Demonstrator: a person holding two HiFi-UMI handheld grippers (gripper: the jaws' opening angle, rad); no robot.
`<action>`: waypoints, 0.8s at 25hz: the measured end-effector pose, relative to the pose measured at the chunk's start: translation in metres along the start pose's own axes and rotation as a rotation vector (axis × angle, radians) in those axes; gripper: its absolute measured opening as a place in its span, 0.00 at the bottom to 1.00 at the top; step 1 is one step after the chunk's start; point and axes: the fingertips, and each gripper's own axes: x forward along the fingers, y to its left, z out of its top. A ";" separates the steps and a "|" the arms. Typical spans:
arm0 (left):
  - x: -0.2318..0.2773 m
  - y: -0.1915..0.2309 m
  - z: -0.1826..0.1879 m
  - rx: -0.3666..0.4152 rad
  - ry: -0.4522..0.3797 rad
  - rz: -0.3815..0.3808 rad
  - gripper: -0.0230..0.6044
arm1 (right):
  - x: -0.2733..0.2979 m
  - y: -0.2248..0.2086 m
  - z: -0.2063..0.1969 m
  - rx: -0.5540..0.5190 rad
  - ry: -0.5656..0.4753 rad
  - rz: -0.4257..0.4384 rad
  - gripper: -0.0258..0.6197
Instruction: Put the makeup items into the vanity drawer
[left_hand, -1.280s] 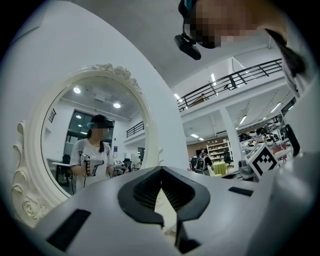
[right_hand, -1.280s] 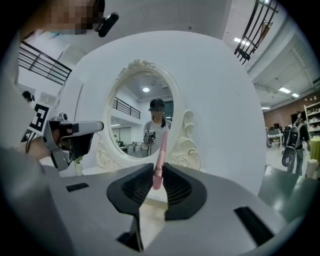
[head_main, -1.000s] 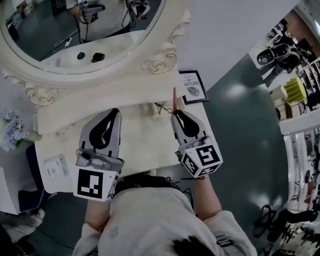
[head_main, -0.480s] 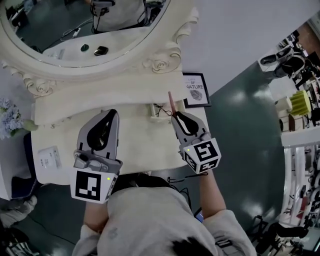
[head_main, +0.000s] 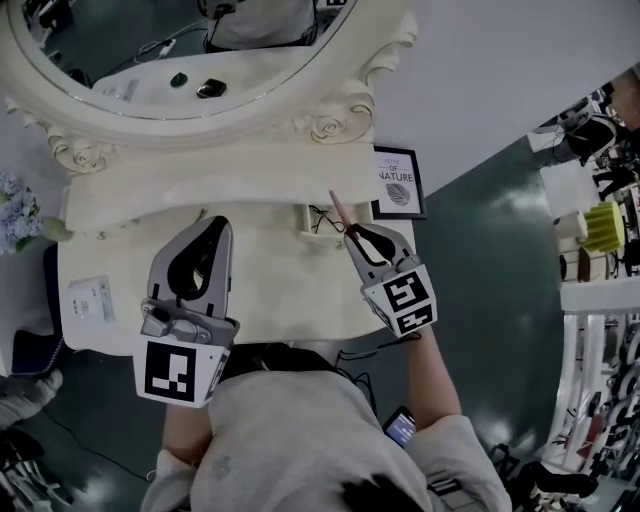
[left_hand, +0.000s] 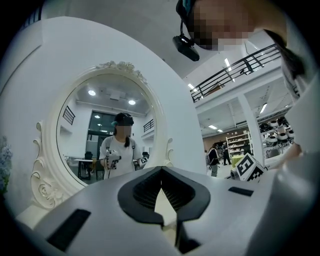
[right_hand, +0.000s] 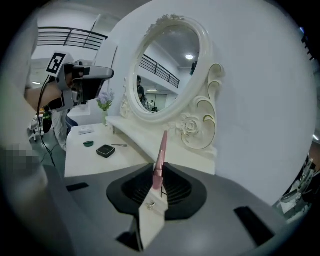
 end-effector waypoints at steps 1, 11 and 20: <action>0.000 0.000 -0.001 0.001 0.002 0.004 0.06 | 0.002 0.000 -0.002 -0.015 0.012 0.011 0.14; -0.003 0.008 -0.003 0.001 0.021 0.049 0.06 | 0.016 -0.003 -0.028 -0.233 0.158 0.101 0.14; -0.009 0.017 -0.004 0.005 0.028 0.093 0.06 | 0.028 -0.011 -0.048 -0.419 0.296 0.180 0.14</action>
